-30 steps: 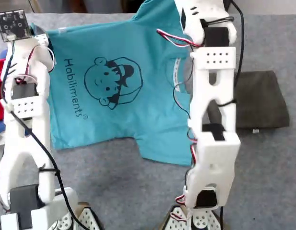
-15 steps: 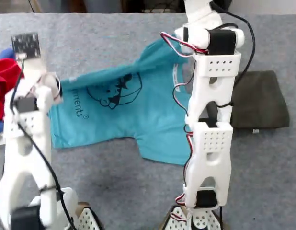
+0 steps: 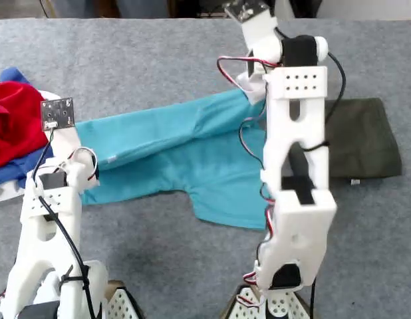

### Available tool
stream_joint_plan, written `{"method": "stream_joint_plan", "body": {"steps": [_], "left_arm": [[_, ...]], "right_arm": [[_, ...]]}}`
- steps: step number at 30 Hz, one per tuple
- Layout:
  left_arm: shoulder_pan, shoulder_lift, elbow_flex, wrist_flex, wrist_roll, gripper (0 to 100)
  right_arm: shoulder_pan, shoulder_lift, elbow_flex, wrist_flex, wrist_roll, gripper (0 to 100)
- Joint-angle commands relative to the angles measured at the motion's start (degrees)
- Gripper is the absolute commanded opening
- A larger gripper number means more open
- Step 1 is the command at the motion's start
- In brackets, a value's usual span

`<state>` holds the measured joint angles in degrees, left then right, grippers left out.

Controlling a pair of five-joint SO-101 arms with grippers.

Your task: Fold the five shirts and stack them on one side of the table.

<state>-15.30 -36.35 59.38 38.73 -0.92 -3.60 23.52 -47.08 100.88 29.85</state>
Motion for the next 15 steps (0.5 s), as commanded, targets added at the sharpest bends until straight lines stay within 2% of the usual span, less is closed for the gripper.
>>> {"method": "stream_joint_plan", "body": {"steps": [1, 7, 11, 15], "left_arm": [[-0.13, -1.23, 0.13, -1.05, -1.41, 3], [-2.77, -1.32, 0.40, -1.05, -8.70, 3], [-2.68, -1.41, 0.40, -0.79, -11.25, 3], [-0.84, -1.41, 2.07, -0.88, -12.04, 3]], "right_arm": [[0.62, -9.98, 10.33, -0.62, 3.08, 1.3], [0.70, -23.08, 33.54, -7.74, 5.63, 1.3], [0.79, -31.60, 52.44, -16.26, 5.89, 1.3], [5.01, -38.81, 65.89, -23.91, 5.89, 1.3]]}}
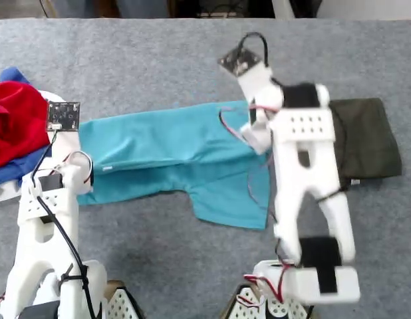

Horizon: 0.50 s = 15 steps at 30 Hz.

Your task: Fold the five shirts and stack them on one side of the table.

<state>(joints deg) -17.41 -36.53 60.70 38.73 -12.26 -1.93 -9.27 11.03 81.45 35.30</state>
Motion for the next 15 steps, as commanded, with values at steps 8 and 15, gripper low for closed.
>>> {"method": "stream_joint_plan", "body": {"steps": [8, 15], "left_arm": [[1.54, -1.32, 4.44, -0.70, -1.32, 3], [1.45, -1.58, 6.20, -0.62, -5.54, 3]], "right_arm": [[8.44, -13.32, 21.14, -5.89, 6.24, 1.3], [8.26, -20.97, 31.25, -7.74, 6.68, 1.3]]}}
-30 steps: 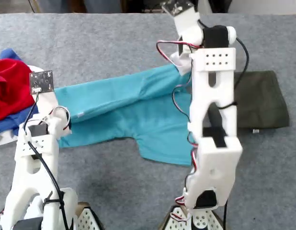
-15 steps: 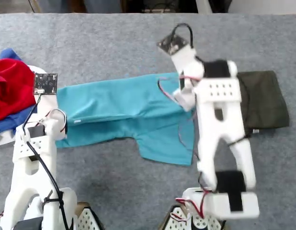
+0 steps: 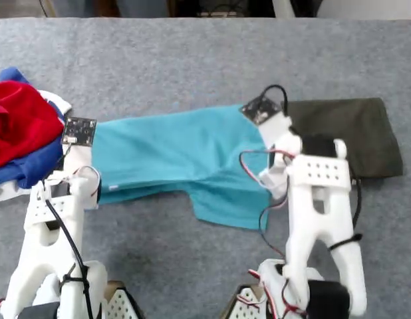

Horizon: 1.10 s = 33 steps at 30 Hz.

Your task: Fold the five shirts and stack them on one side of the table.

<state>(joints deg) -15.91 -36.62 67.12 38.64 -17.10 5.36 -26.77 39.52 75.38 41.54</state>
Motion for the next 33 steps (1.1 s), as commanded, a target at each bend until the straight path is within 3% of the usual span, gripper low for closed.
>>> {"method": "stream_joint_plan", "body": {"steps": [1, 24, 28, 33], "left_arm": [[-0.04, -1.49, -0.31, -0.53, -0.70, 3], [-5.05, -1.05, -0.22, -0.44, -0.62, 3], [-5.14, -1.58, -1.63, 4.04, -0.53, 13], [-5.23, -1.58, -8.66, 12.31, -0.35, 15]], "right_arm": [[0.79, -4.09, 4.53, -2.37, 0.44, 1.3], [-0.62, -6.73, 17.89, -10.81, 0.35, 1.3], [-0.70, -6.73, 17.45, -10.29, 0.53, 1.8], [-2.90, -6.73, 17.27, -7.30, 4.75, 18.1]]}}
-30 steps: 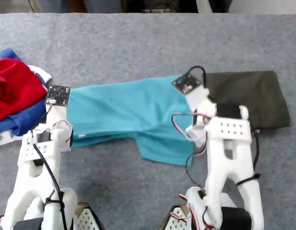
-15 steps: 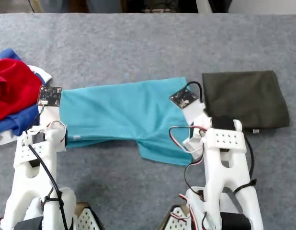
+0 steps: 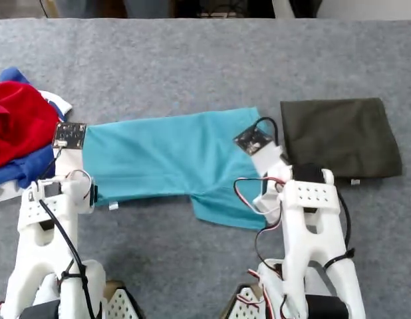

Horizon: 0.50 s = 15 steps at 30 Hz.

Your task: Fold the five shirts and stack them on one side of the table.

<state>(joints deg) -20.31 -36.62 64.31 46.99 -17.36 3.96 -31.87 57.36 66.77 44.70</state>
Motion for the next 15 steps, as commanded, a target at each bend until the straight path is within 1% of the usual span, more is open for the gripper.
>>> {"method": "stream_joint_plan", "body": {"steps": [1, 3, 5, 8, 10, 12, 14, 15], "left_arm": [[-0.92, -1.58, -7.43, 5.71, -0.09, 15], [-1.36, -1.58, -11.12, 8.88, -0.09, 15], [-2.68, -1.58, -15.08, 11.96, 0.00, 15], [-4.97, -1.58, -22.02, 15.82, 0.00, 15], [-5.23, -1.58, -27.47, 18.02, 1.67, 13], [-3.38, -0.88, -32.22, 19.16, 4.57, 7], [0.84, 0.00, -33.63, 17.76, 5.80, 2], [3.47, 1.32, -33.63, 16.62, 6.33, 3]], "right_arm": [[-1.76, -1.71, -1.27, 2.02, 1.58, 21.3], [-1.76, -1.71, -3.47, 4.31, 1.58, 24.1], [-1.41, -1.71, -6.37, 6.86, 1.58, 23.2], [-1.32, -1.71, -11.30, 9.49, 1.14, 20.1], [-1.41, -1.63, -14.81, 10.11, 0.97, 15.5], [-1.67, -1.01, -18.68, 9.76, -1.76, 8.3], [-2.29, 0.75, -23.34, 9.23, -4.57, 0.8], [-2.99, 2.51, -25.89, 9.05, -5.98, 2.1]]}}
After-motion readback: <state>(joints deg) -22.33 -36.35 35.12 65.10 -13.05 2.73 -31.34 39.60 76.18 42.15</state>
